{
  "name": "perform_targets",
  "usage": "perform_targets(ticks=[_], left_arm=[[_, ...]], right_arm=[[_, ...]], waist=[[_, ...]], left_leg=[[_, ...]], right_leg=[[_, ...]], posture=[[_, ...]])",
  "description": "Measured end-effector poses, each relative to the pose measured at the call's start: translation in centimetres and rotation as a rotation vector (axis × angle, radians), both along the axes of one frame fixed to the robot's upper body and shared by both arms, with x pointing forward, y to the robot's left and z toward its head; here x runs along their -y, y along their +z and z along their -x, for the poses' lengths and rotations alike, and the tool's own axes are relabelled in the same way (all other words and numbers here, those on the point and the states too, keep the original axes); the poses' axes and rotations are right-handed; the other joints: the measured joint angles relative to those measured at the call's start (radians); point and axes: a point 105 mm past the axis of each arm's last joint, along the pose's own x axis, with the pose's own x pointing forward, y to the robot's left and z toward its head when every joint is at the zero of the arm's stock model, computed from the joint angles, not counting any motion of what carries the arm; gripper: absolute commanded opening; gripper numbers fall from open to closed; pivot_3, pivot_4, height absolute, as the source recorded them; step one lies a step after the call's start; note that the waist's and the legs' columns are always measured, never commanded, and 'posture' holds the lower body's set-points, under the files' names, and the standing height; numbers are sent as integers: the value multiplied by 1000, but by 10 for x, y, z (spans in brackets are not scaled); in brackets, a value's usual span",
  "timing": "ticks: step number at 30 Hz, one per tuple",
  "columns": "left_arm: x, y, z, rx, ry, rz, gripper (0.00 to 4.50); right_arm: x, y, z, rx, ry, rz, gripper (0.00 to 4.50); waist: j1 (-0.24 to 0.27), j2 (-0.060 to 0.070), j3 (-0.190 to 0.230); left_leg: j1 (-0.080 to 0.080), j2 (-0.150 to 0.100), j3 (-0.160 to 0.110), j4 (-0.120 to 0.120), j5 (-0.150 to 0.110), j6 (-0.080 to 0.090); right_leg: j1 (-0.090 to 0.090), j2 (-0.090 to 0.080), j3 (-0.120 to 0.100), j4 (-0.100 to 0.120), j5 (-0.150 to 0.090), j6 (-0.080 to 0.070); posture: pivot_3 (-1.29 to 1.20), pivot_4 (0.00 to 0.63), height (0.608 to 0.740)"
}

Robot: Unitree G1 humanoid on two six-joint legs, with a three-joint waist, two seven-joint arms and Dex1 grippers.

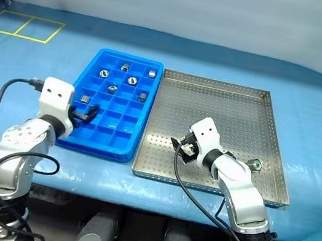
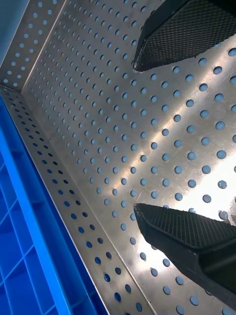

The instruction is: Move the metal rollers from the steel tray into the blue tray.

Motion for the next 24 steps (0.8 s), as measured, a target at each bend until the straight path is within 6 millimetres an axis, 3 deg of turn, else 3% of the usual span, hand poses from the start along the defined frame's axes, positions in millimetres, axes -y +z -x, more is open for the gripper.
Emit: perform_targets(ticks=[3,7,11,15,24], left_arm=[[32,-1,-3,-3,-181,62,3922],[74,-18,-6,-74,-395,88,3922],[104,-26,-8,-100,-542,75,3922],[119,-37,-8,-122,-611,76,3922],[131,-49,-21,-143,-624,52,3922]], right_arm=[[4,-2,0,4,-22,20,4500],[13,-4,0,-4,-74,47,4500],[32,-12,6,-45,-152,100,4500],[45,-15,16,-74,-197,117,4500],[55,-16,25,-89,-251,123,4500]], waist=[[-3,0,0],[-15,0,0],[-28,0,0],[-50,0,0],[-77,0,0]], left_leg=[[0,0,0,0,0,0],[0,0,0,0,0,0],[0,0,0,1,0,0],[0,0,1,0,0,0],[0,0,1,2,0,0]], right_leg=[[0,0,0,0,0,0],[0,0,0,0,0,0],[0,0,1,0,0,0],[0,0,1,0,0,0],[0,0,2,1,0,1]], posture=[[79,150,740],[42,150,740],[-5,150,740],[-37,150,740],[-75,150,740]])
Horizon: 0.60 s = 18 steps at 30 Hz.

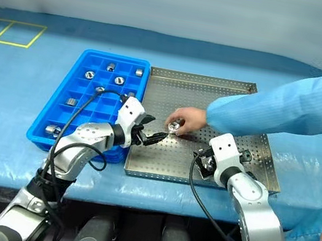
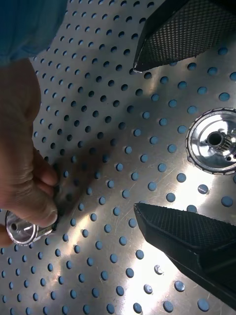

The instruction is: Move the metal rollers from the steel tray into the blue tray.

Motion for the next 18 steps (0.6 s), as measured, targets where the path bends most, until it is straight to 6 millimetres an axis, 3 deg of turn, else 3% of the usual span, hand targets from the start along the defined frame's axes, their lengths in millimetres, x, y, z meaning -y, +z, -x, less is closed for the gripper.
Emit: perform_targets(ticks=[7,18], left_arm=[[13,-1,-8,18,-21,-15,3922],[16,-14,-15,5,7,-61,3922]], right_arm=[[3,3,0,14,-17,3,4500],[1,4,-1,18,-20,-5,4500]], waist=[[-11,0,0],[-17,0,0]], left_leg=[[0,0,0,-1,0,0],[0,0,0,-1,0,0]], right_leg=[[0,0,0,0,0,0],[0,0,1,0,0,0]], posture=[[-83,150,740],[-89,150,740]])
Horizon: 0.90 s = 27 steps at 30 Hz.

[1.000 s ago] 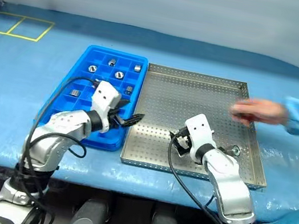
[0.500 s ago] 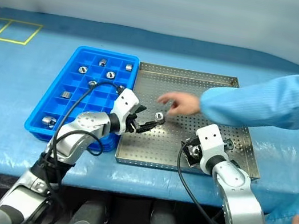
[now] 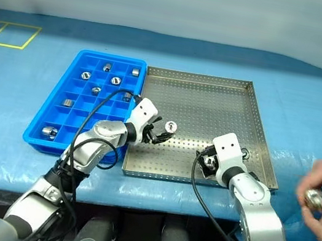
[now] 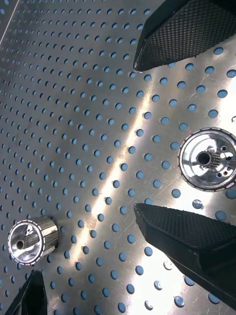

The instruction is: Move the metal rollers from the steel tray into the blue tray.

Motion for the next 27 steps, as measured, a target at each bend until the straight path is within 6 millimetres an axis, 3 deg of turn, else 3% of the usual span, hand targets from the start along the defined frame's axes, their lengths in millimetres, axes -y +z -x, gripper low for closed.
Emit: perform_targets(ticks=[17,27], left_arm=[[9,3,-20,35,56,-21,3922],[28,-22,-23,-20,-5,-93,3922]], right_arm=[[-5,4,-2,25,12,0,4500],[-11,3,-2,36,18,-13,4500]], waist=[[0,0,0],[-2,0,0]], left_leg=[[0,0,0,0,0,0],[0,0,0,0,0,0]], right_leg=[[0,0,0,0,0,0],[0,0,0,0,0,0]], posture=[[-89,150,740],[-106,150,740]])
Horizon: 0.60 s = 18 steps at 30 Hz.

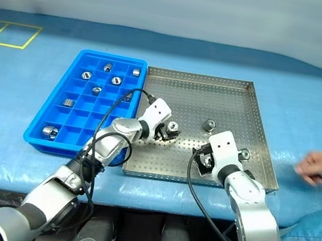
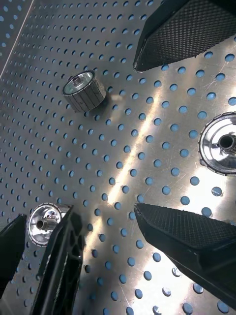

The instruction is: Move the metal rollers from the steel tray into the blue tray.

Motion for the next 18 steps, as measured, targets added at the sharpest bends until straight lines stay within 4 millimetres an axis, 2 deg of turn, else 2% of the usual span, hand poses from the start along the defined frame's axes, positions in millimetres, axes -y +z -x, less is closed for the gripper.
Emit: perform_targets(ticks=[1,4,9,16,18], left_arm=[[0,-3,-1,-4,2,-8,3922],[2,-5,-5,0,14,-21,3374],[4,-4,-7,16,33,-24,1817],[-2,-4,-7,9,59,8,1817],[-10,5,-5,7,94,82,1817]], right_arm=[[0,1,0,4,1,0,4500],[0,1,0,7,0,2,4500],[1,0,0,8,-5,8,4500],[-1,-1,0,1,3,6,4500],[-5,-5,0,-15,20,-6,4500]], waist=[[-3,0,0],[-5,0,0],[-7,0,0],[-8,0,0],[-10,0,0]], left_leg=[[0,0,0,0,0,0],[0,0,0,0,0,0],[0,0,0,0,0,0],[0,0,0,0,0,0],[0,0,0,-1,0,0]], right_leg=[[0,0,0,0,0,0],[0,0,0,0,0,0],[0,0,0,0,0,0],[0,0,0,0,0,0],[-1,0,0,0,0,0]], posture=[[-108,150,740],[-109,150,740],[-99,150,740],[-73,150,740],[-67,150,740]])
